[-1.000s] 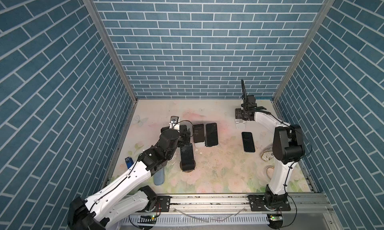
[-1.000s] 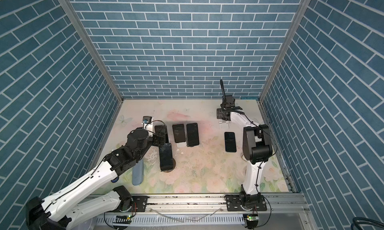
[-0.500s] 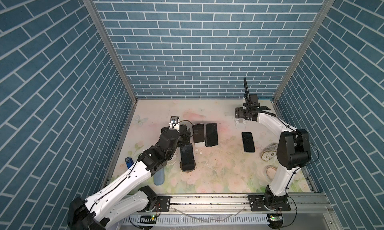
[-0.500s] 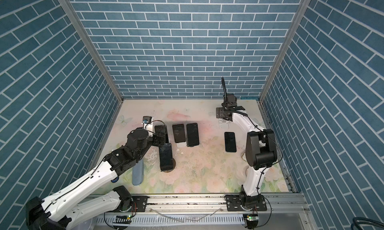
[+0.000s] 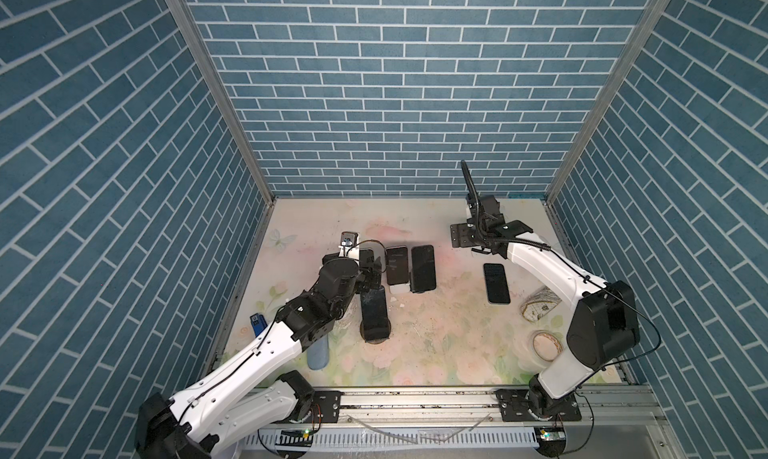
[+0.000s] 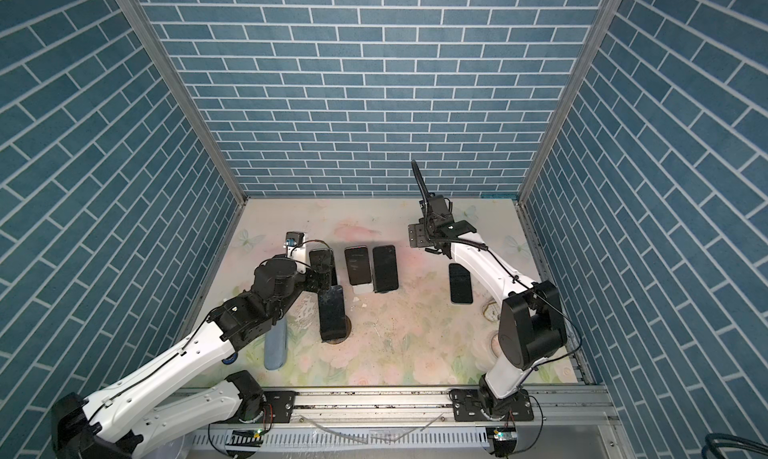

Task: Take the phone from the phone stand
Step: 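Carry the white stand farther from the robot and release it, then reach the right gripper to the black phone beside the purple phone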

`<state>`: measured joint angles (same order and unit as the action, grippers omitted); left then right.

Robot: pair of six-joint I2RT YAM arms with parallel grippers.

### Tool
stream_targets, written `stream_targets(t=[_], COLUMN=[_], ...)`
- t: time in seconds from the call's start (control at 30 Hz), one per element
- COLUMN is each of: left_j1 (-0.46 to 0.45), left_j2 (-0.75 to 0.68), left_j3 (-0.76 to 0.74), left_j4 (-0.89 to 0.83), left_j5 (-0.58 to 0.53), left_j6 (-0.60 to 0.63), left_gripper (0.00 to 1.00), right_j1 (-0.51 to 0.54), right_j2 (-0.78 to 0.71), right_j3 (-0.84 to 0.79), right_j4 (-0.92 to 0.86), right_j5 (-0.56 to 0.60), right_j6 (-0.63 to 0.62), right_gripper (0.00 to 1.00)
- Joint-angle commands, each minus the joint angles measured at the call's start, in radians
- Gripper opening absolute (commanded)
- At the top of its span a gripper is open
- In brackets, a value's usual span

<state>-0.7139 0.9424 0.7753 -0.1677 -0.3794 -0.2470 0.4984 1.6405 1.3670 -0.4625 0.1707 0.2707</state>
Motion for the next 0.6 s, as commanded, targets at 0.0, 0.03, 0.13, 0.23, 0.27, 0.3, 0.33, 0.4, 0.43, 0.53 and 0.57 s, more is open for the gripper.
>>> stream_targets(t=[0.0,0.03,0.13,0.23,0.27,0.3,0.33,0.4,0.43,0.53,0.57], left_j1=[-0.006,-0.006,-0.006,-0.007,-0.006,-0.007,-0.007,-0.007,-0.006,-0.006,-0.006], left_j2=[-0.015,-0.016,-0.018,-0.023,-0.025,-0.029,-0.032,-0.039,-0.041,-0.048,-0.050], left_j3=[0.001,0.000,-0.007,-0.013,-0.018,-0.020,-0.024,-0.031,-0.035,-0.044,-0.045], left_j4=[-0.013,-0.012,-0.010,-0.010,-0.010,-0.010,-0.009,-0.006,-0.005,0.000,0.002], left_j5=[0.009,0.009,0.012,0.018,0.020,0.021,0.020,0.020,0.021,0.019,0.019], left_j6=[-0.009,-0.011,-0.018,-0.023,-0.024,-0.027,-0.028,-0.031,-0.033,-0.034,-0.034], left_gripper=[1.00,1.00,1.00,1.00,1.00,1.00,1.00,1.00,1.00,1.00,1.00], right_j1=[0.030,0.040,0.071,0.098,0.109,0.118,0.129,0.153,0.162,0.199,0.213], right_j2=[-0.064,-0.070,-0.084,-0.084,-0.082,-0.078,-0.071,-0.053,-0.046,-0.022,-0.015], right_j3=[-0.033,-0.040,-0.056,-0.070,-0.074,-0.074,-0.073,-0.070,-0.066,-0.056,-0.056], right_j4=[-0.024,-0.018,-0.001,0.018,0.023,0.025,0.025,0.023,0.025,0.029,0.033], right_j5=[-0.039,-0.050,-0.069,-0.083,-0.085,-0.086,-0.085,-0.079,-0.077,-0.060,-0.050], right_j6=[0.094,0.107,0.145,0.171,0.178,0.182,0.184,0.189,0.189,0.196,0.196], right_gripper=[0.92,0.91,0.91,0.91,0.91,0.91,0.91,0.91,0.92,0.93,0.94])
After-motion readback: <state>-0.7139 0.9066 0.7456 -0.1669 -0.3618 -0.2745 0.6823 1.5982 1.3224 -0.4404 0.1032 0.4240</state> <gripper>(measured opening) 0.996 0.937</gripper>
